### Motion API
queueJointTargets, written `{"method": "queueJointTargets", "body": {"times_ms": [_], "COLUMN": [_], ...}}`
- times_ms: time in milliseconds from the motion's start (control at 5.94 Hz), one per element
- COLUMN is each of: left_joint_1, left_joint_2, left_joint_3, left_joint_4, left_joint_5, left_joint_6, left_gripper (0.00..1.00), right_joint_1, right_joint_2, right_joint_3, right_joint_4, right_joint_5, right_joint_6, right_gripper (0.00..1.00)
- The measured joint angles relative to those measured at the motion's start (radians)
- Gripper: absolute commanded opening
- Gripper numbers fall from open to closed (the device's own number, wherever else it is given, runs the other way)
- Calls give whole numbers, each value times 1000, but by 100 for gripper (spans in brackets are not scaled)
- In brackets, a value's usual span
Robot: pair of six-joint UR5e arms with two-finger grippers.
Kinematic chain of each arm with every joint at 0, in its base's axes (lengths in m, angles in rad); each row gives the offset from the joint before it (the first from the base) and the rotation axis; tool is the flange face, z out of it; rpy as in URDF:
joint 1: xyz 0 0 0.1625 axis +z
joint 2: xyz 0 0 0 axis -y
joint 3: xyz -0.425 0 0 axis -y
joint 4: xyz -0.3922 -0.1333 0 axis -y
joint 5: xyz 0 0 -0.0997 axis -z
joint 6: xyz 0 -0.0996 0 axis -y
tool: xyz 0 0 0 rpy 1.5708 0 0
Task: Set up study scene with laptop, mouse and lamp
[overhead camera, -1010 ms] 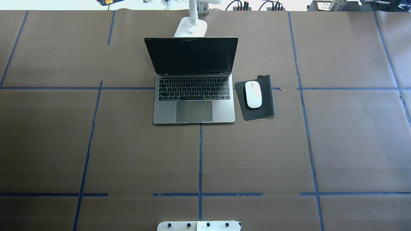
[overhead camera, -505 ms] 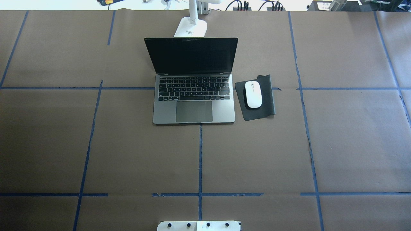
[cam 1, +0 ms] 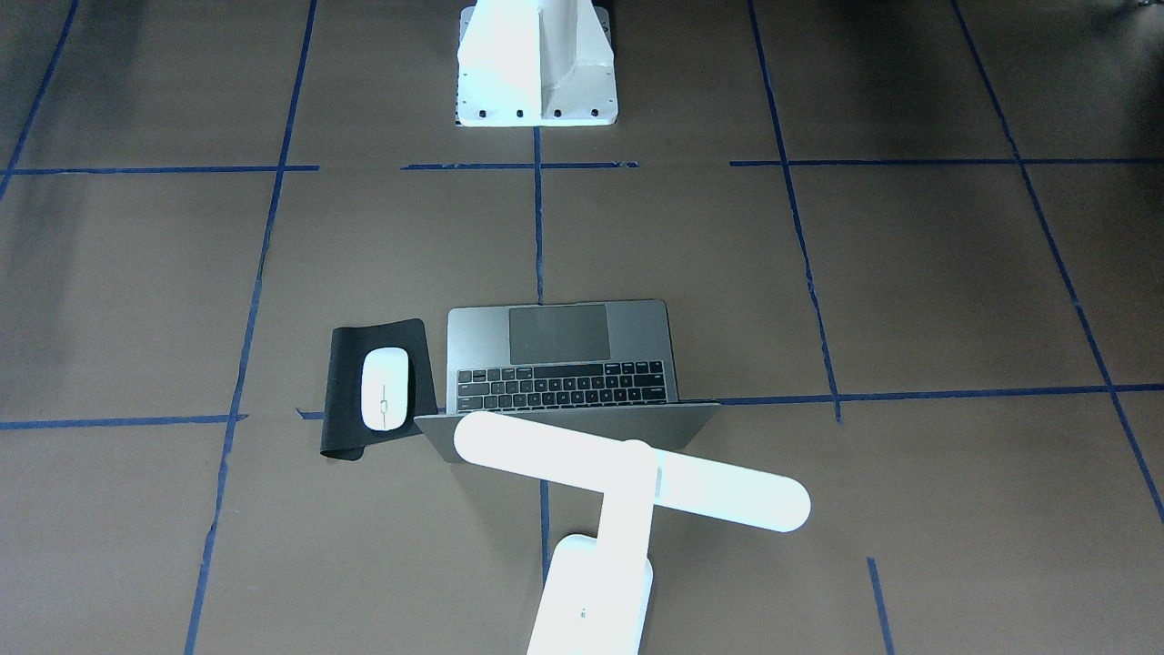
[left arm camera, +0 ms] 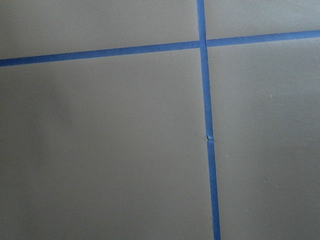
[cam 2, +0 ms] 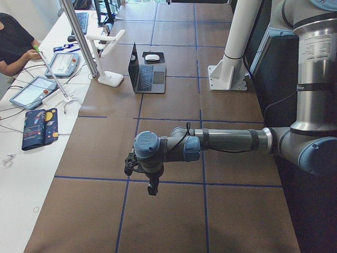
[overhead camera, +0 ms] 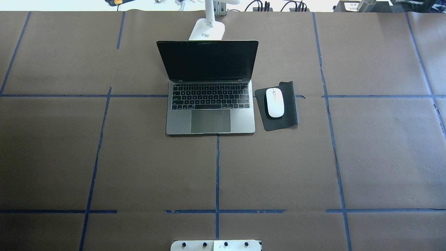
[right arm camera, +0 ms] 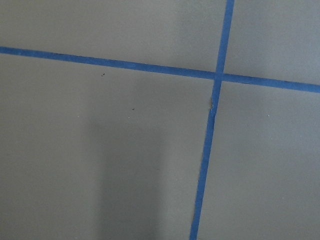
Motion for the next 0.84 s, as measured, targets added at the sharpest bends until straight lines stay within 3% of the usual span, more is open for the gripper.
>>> {"method": "queueJointTargets", "body": {"times_ms": [842], "left_joint_1": [-1], "left_joint_2": [-2], "left_joint_3": [-6], "left_joint_4": [-1], "left_joint_5": [0], "left_joint_6": [0], "left_gripper": [100], "right_joint_1": [115], "right_joint_2": [-22], "right_joint_3": [9], "right_joint_4": [-119], "right_joint_5": [-40], "right_joint_6": [-54], "right_gripper": [100]}}
